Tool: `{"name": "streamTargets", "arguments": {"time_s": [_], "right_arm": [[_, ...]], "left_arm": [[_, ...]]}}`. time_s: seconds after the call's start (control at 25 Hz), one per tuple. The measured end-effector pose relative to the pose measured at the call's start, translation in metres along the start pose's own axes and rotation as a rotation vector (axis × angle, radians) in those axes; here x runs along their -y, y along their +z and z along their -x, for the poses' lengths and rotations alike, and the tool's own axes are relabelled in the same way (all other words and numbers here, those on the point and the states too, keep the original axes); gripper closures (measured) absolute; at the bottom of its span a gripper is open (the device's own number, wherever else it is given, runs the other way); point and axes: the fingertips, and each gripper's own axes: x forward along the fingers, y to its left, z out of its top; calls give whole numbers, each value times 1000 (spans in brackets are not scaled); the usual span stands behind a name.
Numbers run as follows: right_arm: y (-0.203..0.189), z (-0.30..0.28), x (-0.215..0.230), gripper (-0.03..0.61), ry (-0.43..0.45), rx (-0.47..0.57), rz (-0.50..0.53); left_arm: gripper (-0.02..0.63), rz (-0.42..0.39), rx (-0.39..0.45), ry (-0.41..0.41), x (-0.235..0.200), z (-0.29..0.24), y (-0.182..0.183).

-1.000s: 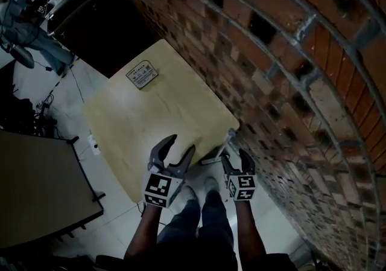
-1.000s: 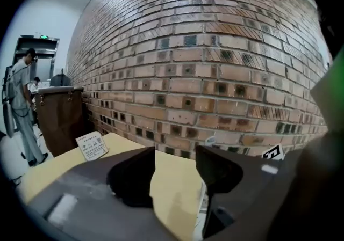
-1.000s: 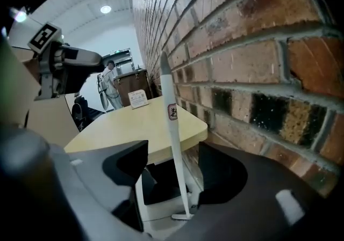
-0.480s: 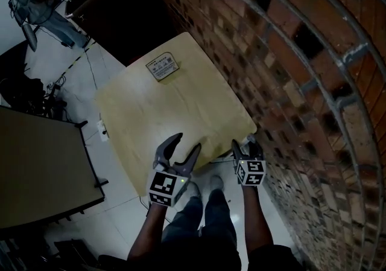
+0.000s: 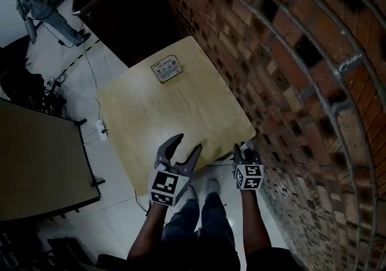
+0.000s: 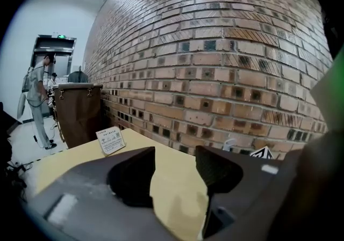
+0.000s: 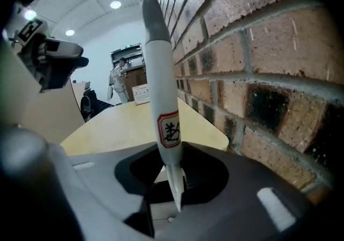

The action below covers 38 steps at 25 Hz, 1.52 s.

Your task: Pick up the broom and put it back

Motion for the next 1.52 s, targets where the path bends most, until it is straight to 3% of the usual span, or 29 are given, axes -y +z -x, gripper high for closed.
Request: {"name": "streamTargets", "arguments": {"time_s": [0.2,0.44,0.76,1.04,1.52], "right_arm": [[-10,17,-18,488,13,-47,87],[-20,44,-28,491,1,-94,118],[9,89,-48,491,1,-41,166],[59,123,-75,491,18,33,207],[198,203,-126,492,18,351,173]], "left_arm": [[379,9,7,19,-4,11,4],[379,16,30,13,5,22,13],[379,26,79,5,15,44,25],[379,17,134,21,15,65,45],[379,-24,313,99,6,130,116]]}}
